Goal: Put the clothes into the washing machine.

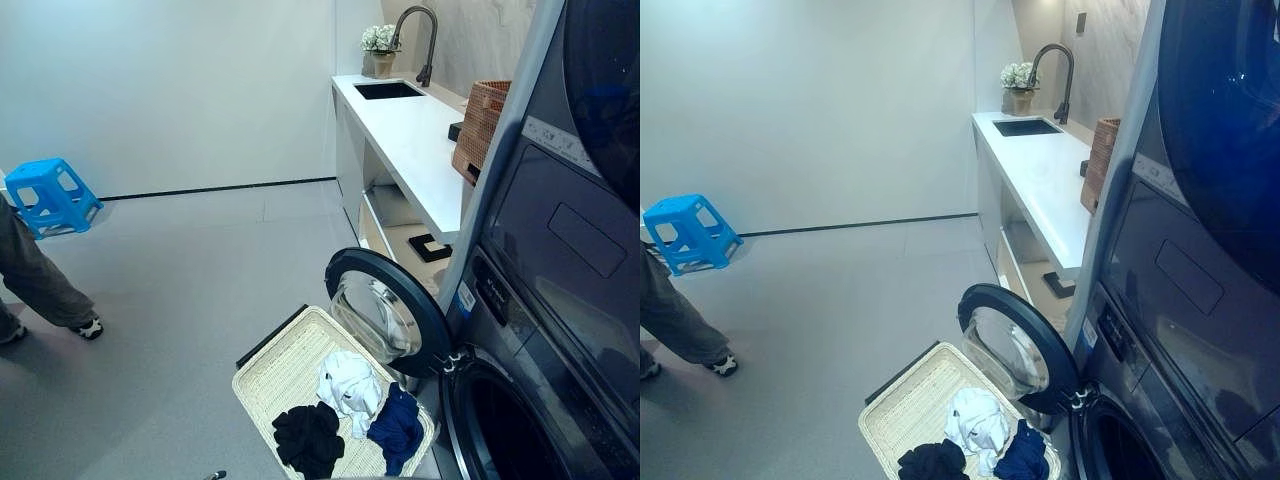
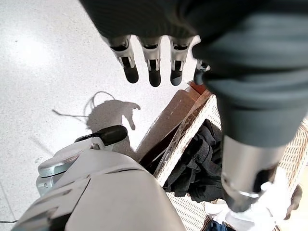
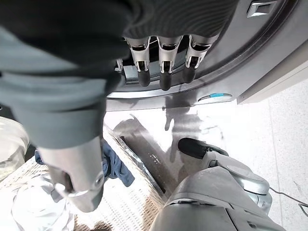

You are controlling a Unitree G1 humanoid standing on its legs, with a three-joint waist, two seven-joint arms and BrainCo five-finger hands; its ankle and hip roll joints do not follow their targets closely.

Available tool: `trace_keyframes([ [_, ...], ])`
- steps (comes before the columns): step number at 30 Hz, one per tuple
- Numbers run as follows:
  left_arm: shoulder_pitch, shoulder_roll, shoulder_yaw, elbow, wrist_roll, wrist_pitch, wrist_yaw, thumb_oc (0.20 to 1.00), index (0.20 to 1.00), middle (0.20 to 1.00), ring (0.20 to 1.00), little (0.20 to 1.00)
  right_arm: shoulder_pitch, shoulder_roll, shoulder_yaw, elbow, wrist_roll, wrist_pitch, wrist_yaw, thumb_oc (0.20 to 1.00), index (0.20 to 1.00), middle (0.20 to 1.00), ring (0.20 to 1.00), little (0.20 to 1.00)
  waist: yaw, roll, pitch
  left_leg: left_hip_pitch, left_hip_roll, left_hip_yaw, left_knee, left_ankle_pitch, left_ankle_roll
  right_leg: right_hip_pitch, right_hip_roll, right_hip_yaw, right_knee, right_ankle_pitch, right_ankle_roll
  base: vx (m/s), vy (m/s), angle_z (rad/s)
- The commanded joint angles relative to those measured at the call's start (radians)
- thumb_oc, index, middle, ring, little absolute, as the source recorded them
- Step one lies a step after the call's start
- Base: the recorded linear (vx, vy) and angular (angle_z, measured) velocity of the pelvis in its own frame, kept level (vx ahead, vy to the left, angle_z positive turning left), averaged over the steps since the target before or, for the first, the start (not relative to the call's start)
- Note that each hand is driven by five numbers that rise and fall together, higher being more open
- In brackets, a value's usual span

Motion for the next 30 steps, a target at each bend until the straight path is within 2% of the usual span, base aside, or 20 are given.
trace_keyframes([
  [1,-0.09,0.005,-0.01,0.05,-0.01,-0.015,-0.001,1.0,1.0,1.0,1.0,1.0,-0.086,0.022,-0.002,0.058,0.008,-0.009,-0.002,1.0,1.0,1.0,1.0,1.0,0.013,-0.033,0.033,0.04,-0.027,0.037,0.007,-0.082,0.016,-0.049,-0.049,0.01,0.005,0.037,0.081,0.0,0.0,0.0],
  [30,-0.085,0.005,0.0,0.049,-0.023,-0.011,-0.016,1.0,1.0,1.0,1.0,1.0,-0.083,0.024,-0.001,0.057,0.004,-0.008,-0.001,1.0,1.0,1.0,1.0,1.0,0.014,-0.033,0.031,0.044,-0.028,0.039,0.007,-0.083,0.017,-0.043,-0.05,0.009,0.005,0.035,0.08,0.0,0.0,0.0],
])
